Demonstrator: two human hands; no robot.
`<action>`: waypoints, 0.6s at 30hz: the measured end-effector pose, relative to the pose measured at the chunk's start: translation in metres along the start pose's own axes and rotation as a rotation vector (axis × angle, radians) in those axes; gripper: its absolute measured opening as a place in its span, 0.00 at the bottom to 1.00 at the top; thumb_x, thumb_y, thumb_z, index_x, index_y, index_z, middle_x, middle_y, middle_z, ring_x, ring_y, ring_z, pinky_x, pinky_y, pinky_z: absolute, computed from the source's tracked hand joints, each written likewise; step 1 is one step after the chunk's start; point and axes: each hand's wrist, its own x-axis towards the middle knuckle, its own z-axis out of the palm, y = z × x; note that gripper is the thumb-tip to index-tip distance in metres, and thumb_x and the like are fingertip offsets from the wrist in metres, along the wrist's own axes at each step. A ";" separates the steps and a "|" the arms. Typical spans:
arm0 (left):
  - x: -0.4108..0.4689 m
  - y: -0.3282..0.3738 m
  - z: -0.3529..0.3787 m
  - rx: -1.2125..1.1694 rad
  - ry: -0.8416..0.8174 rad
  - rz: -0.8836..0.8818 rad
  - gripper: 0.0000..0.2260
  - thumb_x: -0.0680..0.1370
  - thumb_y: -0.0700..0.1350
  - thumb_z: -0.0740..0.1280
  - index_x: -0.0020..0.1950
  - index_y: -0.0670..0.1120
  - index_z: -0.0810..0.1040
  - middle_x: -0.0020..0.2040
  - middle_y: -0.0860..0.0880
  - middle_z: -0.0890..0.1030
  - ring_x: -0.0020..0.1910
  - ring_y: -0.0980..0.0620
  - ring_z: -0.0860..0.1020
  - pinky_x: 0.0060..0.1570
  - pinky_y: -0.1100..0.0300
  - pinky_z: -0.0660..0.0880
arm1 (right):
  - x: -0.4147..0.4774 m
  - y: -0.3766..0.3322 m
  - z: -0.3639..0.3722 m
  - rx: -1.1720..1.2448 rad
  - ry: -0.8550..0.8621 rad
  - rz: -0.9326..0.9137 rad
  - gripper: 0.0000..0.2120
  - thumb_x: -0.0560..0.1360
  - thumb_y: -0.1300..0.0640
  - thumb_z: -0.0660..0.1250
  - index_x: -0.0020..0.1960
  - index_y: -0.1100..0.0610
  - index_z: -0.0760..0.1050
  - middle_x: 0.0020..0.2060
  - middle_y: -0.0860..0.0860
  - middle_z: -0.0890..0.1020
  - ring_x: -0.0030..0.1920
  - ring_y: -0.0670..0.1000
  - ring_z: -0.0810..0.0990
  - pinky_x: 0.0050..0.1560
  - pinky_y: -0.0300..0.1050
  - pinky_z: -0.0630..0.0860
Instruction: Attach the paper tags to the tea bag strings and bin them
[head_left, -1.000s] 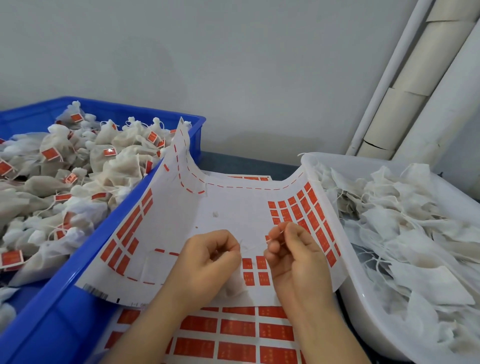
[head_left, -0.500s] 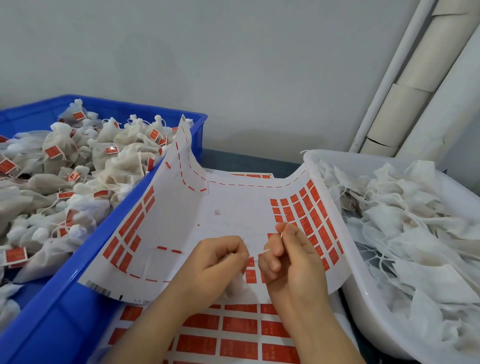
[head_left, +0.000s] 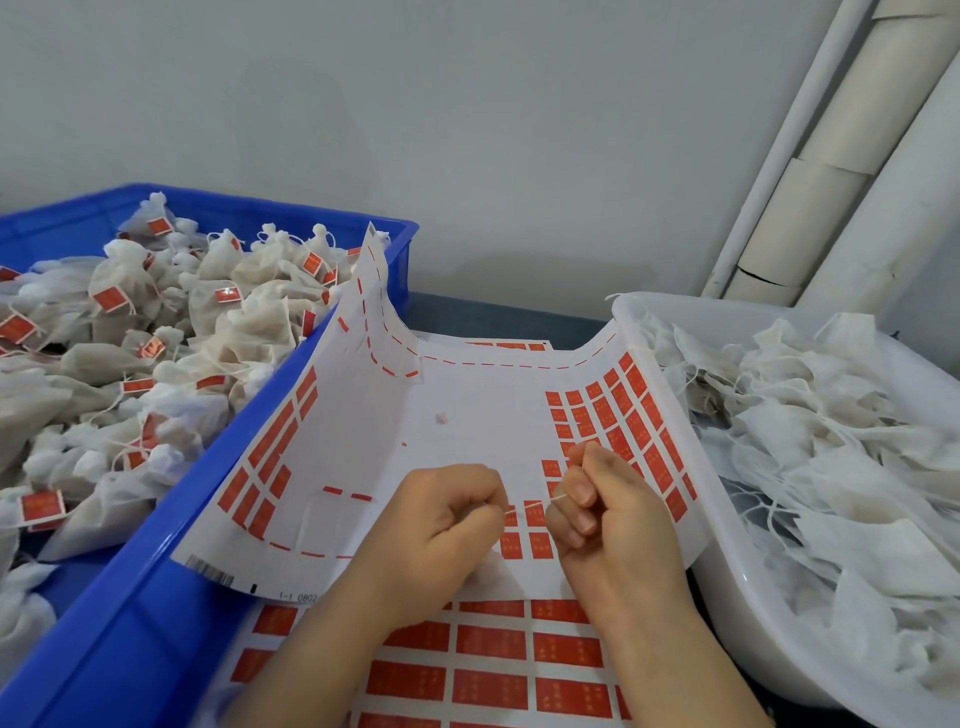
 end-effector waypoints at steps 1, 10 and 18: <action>0.000 0.000 0.000 -0.002 0.001 -0.010 0.13 0.72 0.48 0.57 0.28 0.57 0.72 0.29 0.57 0.75 0.33 0.59 0.75 0.32 0.72 0.71 | 0.001 0.001 0.000 0.015 -0.011 -0.009 0.15 0.79 0.59 0.59 0.36 0.57 0.78 0.22 0.50 0.70 0.19 0.44 0.64 0.20 0.35 0.64; 0.004 0.011 -0.008 -0.054 0.190 -0.022 0.04 0.69 0.56 0.70 0.36 0.57 0.80 0.38 0.62 0.77 0.43 0.64 0.75 0.38 0.75 0.71 | 0.004 0.002 -0.009 -0.372 0.064 -0.093 0.18 0.69 0.41 0.62 0.55 0.47 0.75 0.47 0.47 0.83 0.40 0.48 0.84 0.38 0.42 0.80; 0.007 0.011 -0.009 -0.123 0.147 0.030 0.06 0.73 0.54 0.68 0.40 0.54 0.82 0.33 0.56 0.81 0.34 0.56 0.78 0.35 0.69 0.74 | -0.015 0.008 0.008 -0.777 -0.109 -0.236 0.27 0.58 0.31 0.58 0.32 0.54 0.79 0.24 0.46 0.77 0.26 0.40 0.74 0.30 0.29 0.70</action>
